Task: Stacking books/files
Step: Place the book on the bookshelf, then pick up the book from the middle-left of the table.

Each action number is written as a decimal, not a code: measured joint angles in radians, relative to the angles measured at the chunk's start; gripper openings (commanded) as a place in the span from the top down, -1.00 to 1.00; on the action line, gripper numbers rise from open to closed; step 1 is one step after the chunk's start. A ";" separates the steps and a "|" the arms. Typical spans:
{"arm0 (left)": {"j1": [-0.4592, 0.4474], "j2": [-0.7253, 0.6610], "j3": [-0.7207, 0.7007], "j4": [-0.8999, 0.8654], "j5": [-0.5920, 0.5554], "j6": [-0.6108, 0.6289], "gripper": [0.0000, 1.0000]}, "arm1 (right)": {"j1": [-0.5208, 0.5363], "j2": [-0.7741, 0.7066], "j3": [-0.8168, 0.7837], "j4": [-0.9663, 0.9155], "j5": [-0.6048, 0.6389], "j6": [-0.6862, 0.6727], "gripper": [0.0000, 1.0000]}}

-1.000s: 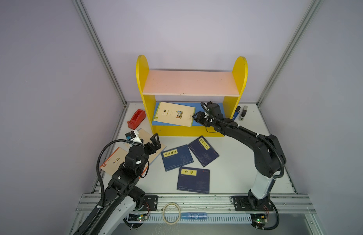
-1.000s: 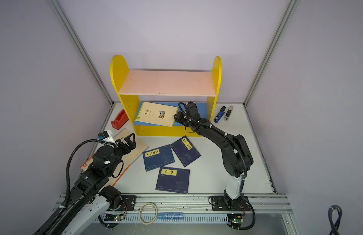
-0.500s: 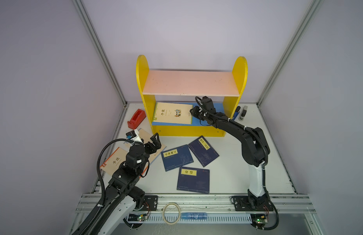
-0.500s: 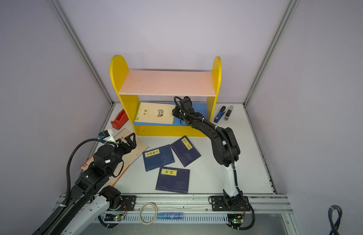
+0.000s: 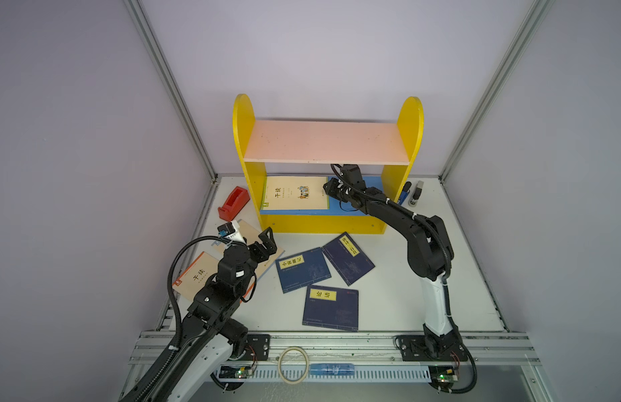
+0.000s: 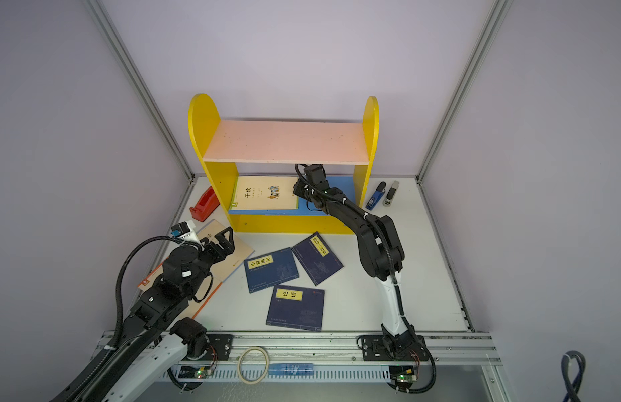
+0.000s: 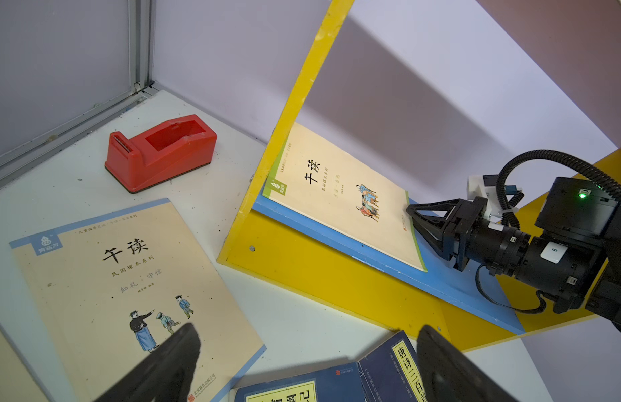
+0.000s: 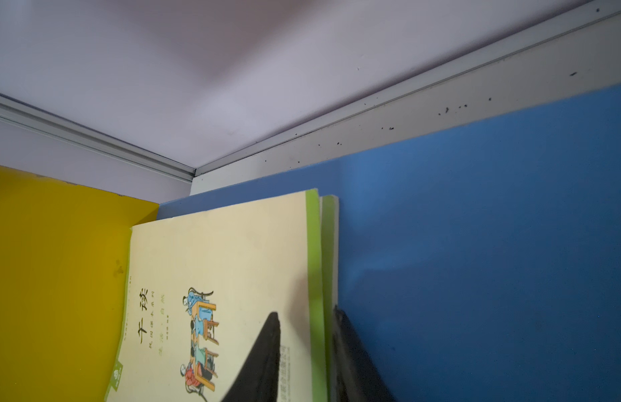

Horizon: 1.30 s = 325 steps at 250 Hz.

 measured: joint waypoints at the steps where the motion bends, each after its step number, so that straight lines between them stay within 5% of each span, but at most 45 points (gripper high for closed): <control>1: 0.000 0.000 0.000 0.000 0.000 0.000 -0.99 | 0.000 0.000 0.000 0.000 0.000 -0.001 0.36; 102: 0.019 0.021 0.023 -0.041 -0.028 -0.050 -1.00 | 0.043 -0.370 -0.376 -0.012 0.060 -0.051 0.08; 146: 0.055 0.021 0.039 -0.118 -0.078 -0.127 -1.00 | 0.192 -0.552 -0.529 0.047 0.126 -0.119 -0.02; 185: 0.126 0.007 0.095 -0.346 -0.119 -0.338 -1.00 | 0.372 -0.609 -0.619 0.103 0.206 -0.138 -0.03; 239: 0.189 -0.150 0.000 -0.536 -0.069 -0.430 -1.00 | 0.584 -0.442 -0.583 0.208 0.310 -0.179 -0.03; 325: 0.314 -0.111 -0.054 -0.526 0.114 -0.336 -0.99 | 0.622 -0.011 -0.206 0.093 0.318 -0.209 -0.03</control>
